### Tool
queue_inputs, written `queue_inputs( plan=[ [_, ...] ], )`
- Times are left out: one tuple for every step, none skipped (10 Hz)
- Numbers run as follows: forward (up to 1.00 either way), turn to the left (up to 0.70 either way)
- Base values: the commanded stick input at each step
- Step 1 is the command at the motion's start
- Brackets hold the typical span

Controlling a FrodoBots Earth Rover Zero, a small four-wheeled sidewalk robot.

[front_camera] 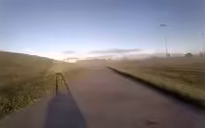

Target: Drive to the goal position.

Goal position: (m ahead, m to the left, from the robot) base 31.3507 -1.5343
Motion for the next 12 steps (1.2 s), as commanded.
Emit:
queue_inputs(
  plan=[
    [0.70,0.00],
    [0.70,0.00],
    [0.70,0.00],
    [0.70,0.00],
    [0.70,0.00],
    [0.70,0.00],
    [0.70,0.00],
    [0.70,0.00],
    [0.70,0.00],
    [0.70,0.00],
    [0.70,0.00],
    [0.70,0.00]
  ],
)
